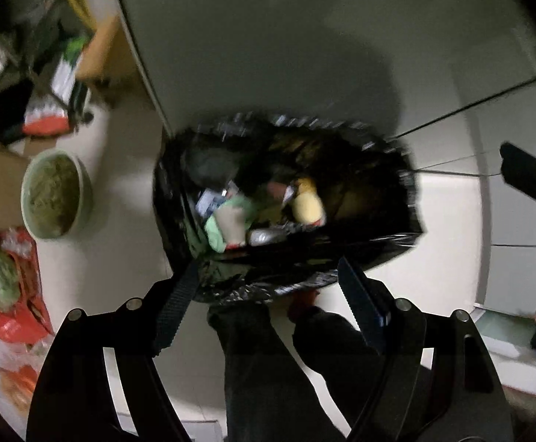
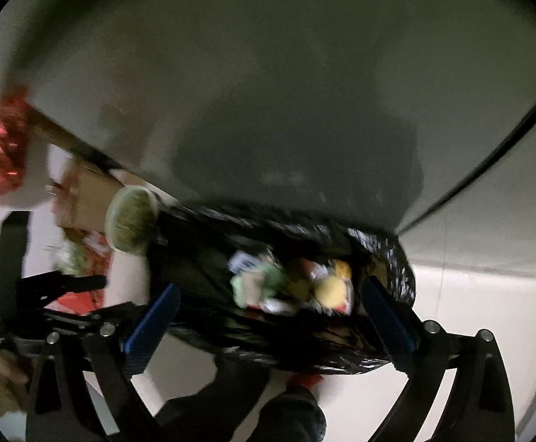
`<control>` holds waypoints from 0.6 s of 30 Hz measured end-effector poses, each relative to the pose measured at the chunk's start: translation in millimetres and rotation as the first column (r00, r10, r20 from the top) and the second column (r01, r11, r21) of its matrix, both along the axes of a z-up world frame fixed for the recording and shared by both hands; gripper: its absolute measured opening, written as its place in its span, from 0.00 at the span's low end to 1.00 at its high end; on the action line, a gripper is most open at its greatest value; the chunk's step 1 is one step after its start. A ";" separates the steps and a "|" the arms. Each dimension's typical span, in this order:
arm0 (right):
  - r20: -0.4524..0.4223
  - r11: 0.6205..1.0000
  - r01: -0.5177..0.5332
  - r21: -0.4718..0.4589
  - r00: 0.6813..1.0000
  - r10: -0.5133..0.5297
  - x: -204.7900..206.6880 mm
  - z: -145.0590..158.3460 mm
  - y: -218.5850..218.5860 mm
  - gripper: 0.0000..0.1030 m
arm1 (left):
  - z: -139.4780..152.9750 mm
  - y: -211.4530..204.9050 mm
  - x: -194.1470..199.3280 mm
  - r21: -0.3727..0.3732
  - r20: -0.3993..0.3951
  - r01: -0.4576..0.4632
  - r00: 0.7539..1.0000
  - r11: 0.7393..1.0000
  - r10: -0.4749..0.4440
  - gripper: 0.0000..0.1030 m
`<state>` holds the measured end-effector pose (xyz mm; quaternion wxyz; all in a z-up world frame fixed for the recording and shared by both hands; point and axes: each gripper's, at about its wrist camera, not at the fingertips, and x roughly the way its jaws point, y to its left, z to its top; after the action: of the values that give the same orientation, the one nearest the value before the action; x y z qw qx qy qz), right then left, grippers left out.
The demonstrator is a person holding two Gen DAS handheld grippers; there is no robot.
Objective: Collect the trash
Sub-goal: 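Carry the sponge and paper cup over the black bag and open both tools, then grasp the small brown box with the right tool while the left grasps the blue Deeyeo pack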
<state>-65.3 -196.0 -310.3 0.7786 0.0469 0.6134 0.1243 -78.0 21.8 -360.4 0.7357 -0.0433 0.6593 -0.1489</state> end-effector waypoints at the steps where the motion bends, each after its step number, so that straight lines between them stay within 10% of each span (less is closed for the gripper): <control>1: 0.043 1.000 -0.020 0.018 0.999 0.019 -4.1 30.8 2.3 0.94 | 23.9 -1.0 -4.1 -0.010 0.032 0.016 0.999 1.000 -0.016 0.74; 9: 0.425 0.999 -0.043 0.034 0.905 0.024 -5.0 221.1 -2.7 0.95 | 186.5 -24.8 -12.1 -0.027 0.357 0.067 0.933 0.997 -0.053 0.83; 14: 0.537 0.993 0.110 -0.040 0.841 -0.072 39.9 253.9 -28.8 0.95 | 237.3 -35.9 17.8 0.008 0.485 0.021 0.874 1.000 -0.022 0.86; 18: 0.556 0.982 0.103 -0.158 0.831 0.003 98.8 242.4 -19.8 0.91 | 251.7 -42.4 42.2 0.004 0.482 -0.026 0.876 1.000 0.021 0.86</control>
<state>33.5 -215.8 -67.9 0.9266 -0.0462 0.3692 0.0556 -35.8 -20.6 -108.8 0.8787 -0.0091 0.4556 -0.1426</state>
